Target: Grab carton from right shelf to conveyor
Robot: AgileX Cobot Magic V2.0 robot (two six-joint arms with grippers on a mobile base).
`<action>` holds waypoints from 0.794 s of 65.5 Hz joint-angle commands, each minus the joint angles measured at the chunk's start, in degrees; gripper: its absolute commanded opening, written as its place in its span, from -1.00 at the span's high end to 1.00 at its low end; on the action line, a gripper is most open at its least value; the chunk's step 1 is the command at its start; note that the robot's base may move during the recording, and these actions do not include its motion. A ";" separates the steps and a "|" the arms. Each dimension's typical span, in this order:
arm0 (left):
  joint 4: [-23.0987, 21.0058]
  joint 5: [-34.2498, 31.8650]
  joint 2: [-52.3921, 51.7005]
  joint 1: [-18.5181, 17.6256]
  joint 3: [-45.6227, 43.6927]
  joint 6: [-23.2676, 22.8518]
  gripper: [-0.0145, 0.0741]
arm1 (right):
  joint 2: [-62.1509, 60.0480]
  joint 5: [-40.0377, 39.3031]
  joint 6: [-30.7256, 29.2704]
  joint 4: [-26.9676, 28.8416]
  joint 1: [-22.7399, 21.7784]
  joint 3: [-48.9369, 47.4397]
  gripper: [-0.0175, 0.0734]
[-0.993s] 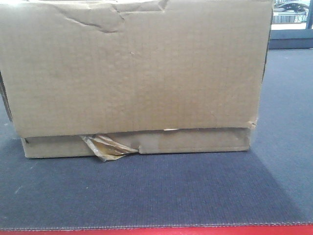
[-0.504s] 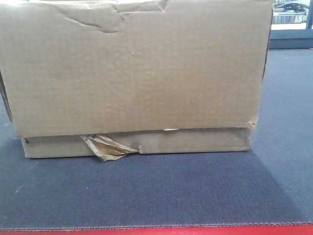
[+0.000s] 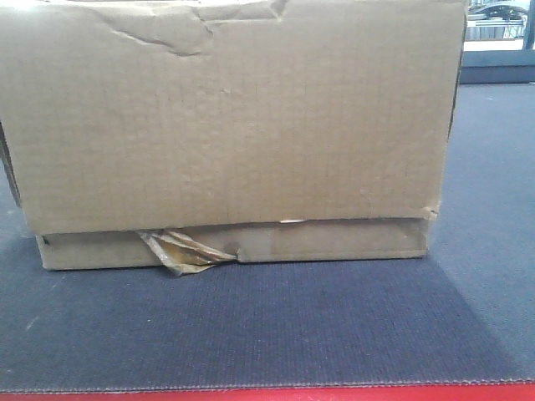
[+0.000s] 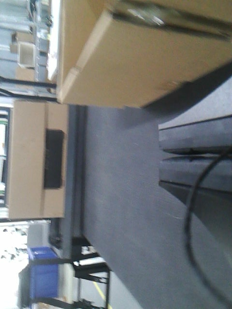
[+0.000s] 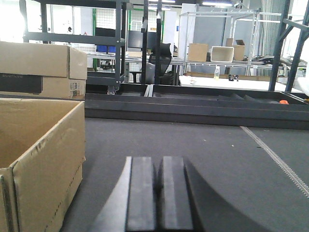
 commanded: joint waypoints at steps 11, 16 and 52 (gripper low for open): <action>-1.59 -6.83 -0.43 0.28 7.47 0.31 0.64 | -0.26 -1.07 -0.29 -0.27 -0.34 0.09 0.77; -1.59 -6.49 -0.43 0.28 7.47 0.31 0.64 | -0.26 -1.07 -0.29 -0.27 -0.34 0.09 0.77; -1.59 -8.48 -0.43 0.28 7.47 0.31 0.64 | -0.26 -1.07 -0.29 -0.27 -0.34 0.09 0.77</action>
